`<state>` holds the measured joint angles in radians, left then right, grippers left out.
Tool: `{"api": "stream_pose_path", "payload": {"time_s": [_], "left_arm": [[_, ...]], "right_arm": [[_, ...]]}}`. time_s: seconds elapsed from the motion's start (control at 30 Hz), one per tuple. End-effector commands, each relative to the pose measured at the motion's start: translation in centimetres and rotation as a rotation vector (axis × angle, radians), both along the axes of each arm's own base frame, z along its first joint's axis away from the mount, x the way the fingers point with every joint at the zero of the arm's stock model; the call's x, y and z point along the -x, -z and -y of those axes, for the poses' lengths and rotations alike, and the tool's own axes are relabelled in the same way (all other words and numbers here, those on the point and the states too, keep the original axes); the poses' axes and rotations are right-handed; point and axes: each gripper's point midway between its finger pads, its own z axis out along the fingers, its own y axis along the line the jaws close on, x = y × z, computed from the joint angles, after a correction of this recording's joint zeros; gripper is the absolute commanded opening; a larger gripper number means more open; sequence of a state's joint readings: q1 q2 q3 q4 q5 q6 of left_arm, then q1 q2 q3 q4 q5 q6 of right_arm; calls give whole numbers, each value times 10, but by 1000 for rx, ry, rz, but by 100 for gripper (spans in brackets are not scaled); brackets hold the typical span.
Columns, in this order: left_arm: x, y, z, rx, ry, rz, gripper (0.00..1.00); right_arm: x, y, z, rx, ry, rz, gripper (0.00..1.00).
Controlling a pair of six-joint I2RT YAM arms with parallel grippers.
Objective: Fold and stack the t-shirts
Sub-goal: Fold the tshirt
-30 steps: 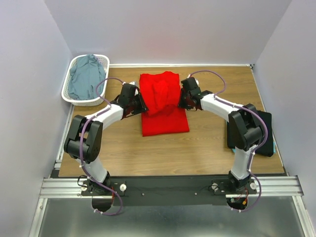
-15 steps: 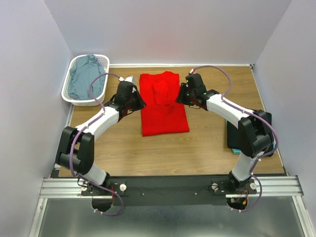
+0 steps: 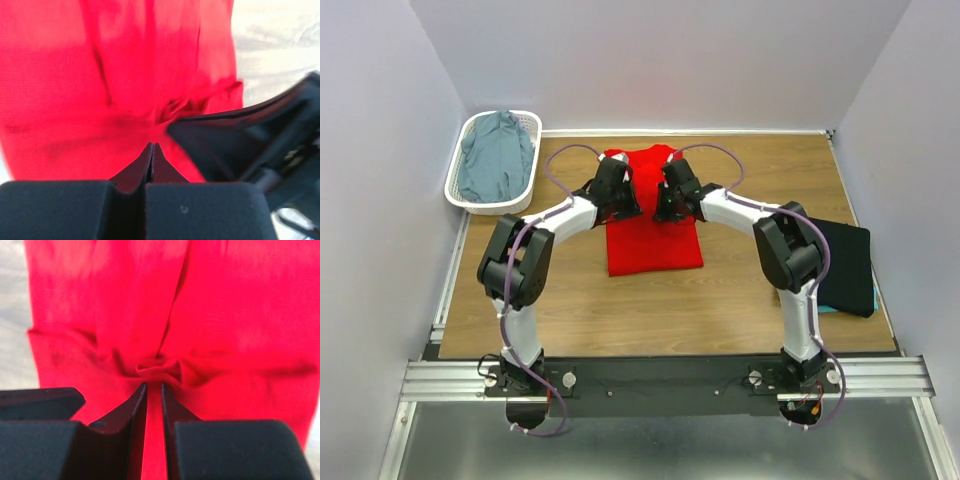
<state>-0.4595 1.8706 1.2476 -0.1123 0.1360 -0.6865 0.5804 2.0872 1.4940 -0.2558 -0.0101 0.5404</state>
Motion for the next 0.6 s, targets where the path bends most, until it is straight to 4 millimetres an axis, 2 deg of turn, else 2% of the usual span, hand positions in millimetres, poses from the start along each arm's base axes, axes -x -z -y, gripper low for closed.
{"api": "stream_pose_path", "payload": {"time_s": [0.0, 0.03, 0.07, 0.1, 0.2, 0.27, 0.4, 0.57], "left_arm": [[-21, 1, 8, 27, -2, 3, 0], [-23, 13, 7, 17, -5, -18, 0], [-28, 13, 7, 19, -9, -17, 0], [-30, 17, 4, 15, -13, -25, 0], [-32, 40, -4, -8, -30, -66, 0], [-31, 47, -7, -13, -35, -79, 0], [-37, 47, -10, -13, -41, -69, 0], [-50, 33, -13, -19, -41, -45, 0]], "right_arm": [[-24, 8, 1, -8, 6, 7, 23], [-31, 7, 1, -12, 14, 14, 23], [-33, 17, 4, -3, 23, -2, 23], [-38, 19, 9, -10, 38, -9, 23], [-40, 25, 13, -24, 47, -30, 24], [-38, 27, 11, -30, 38, -39, 24], [-34, 25, 4, -68, 2, -60, 27], [-32, 18, 2, -90, -1, -61, 28]]}}
